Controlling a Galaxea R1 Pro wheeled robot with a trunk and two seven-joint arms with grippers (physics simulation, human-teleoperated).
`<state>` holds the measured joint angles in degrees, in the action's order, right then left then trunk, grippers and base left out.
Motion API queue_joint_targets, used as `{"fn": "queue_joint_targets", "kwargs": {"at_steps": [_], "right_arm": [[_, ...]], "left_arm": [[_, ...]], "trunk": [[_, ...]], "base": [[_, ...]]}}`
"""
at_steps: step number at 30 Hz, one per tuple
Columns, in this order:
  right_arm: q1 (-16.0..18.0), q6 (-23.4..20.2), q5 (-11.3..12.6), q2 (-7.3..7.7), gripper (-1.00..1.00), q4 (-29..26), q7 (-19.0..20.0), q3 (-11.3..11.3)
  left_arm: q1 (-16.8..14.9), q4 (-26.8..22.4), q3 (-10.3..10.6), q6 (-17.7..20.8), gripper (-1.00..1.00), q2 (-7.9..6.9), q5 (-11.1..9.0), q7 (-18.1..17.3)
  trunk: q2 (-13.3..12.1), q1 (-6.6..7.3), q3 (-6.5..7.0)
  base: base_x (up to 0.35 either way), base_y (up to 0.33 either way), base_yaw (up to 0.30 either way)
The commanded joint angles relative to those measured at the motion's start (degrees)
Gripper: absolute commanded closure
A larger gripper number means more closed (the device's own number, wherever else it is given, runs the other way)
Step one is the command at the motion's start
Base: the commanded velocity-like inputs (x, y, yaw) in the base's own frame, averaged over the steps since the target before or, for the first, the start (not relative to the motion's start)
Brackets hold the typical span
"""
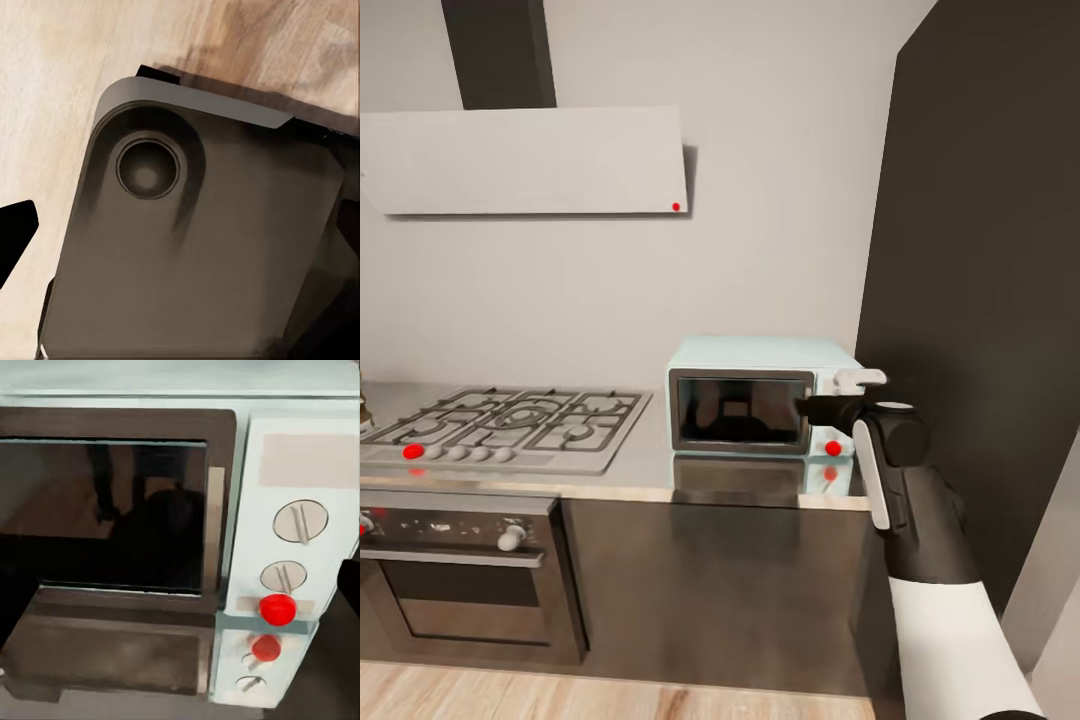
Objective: In the kitchen, take the popcorn bag from the countertop, put it into the microwave, and heat it until the popcorn is cooked so the cooked popcorn ends up inside the bag.
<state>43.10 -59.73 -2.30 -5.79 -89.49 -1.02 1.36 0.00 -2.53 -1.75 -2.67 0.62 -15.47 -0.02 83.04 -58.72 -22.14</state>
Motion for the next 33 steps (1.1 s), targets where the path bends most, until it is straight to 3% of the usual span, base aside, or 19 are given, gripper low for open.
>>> {"fn": "queue_joint_targets", "kwargs": {"at_steps": [1, 8, 12, 17, 24, 26, 27, 33], "right_arm": [[0.1, -0.3, -0.2, -0.01, -1.00, 0.0, -0.1, 0.1], [-0.3, -0.3, 0.0, 0.80, -1.00, 0.8, -0.3, -0.3], [-0.3, -0.3, 0.0, 0.98, -1.00, 1.5, -4.1, -1.1], [-0.1, -0.3, 0.0, 1.11, -1.00, 1.7, -5.3, -1.4], [-1.3, 2.8, 0.1, 1.13, -1.00, 1.8, -5.3, -1.5], [-3.2, 6.3, 0.1, 1.13, -1.00, 2.2, -5.1, -1.5], [-4.3, 9.6, 0.0, 1.13, -1.00, 5.1, -4.8, -1.5], [-4.6, 10.8, -0.2, 1.66, -1.00, 8.2, -5.3, -1.5]], "left_arm": [[0.0, 0.0, -0.1, 0.0, -1.00, 0.01, -0.1, 0.0], [0.0, 0.0, 0.0, -0.2, -1.00, 0.00, -0.1, -0.1], [0.0, 0.0, -0.1, -0.3, -1.00, 0.04, -0.2, -0.1], [0.0, 0.0, -0.2, -0.4, -1.00, 0.08, -0.2, -0.1], [0.0, 0.0, -0.2, -0.4, -1.00, 0.08, -0.2, 0.0], [0.0, 0.0, -0.2, -0.4, -1.00, 0.08, -0.2, 0.1], [0.0, 0.0, -0.1, -0.4, -1.00, 0.09, -0.2, 0.2], [0.0, 0.0, 0.0, -0.4, -1.00, 0.09, -0.2, 0.3]], "trunk": [[0.0, -0.01, -0.06], [0.0, -0.01, -0.06], [0.0, -0.01, -0.06], [0.0, -0.01, -0.06], [0.0, -0.01, -0.06], [0.0, -0.01, -0.06], [0.0, -0.01, -0.06], [0.0, -0.01, -0.06]], "base": [[0.152, 0.135, 0.000], [0.220, 0.207, 0.000], [0.039, 0.036, 0.000], [0.004, 0.004, 0.000], [0.000, 0.000, 0.000], [0.000, 0.000, 0.000], [0.000, 0.000, 0.000], [0.000, 0.000, 0.000]]}}
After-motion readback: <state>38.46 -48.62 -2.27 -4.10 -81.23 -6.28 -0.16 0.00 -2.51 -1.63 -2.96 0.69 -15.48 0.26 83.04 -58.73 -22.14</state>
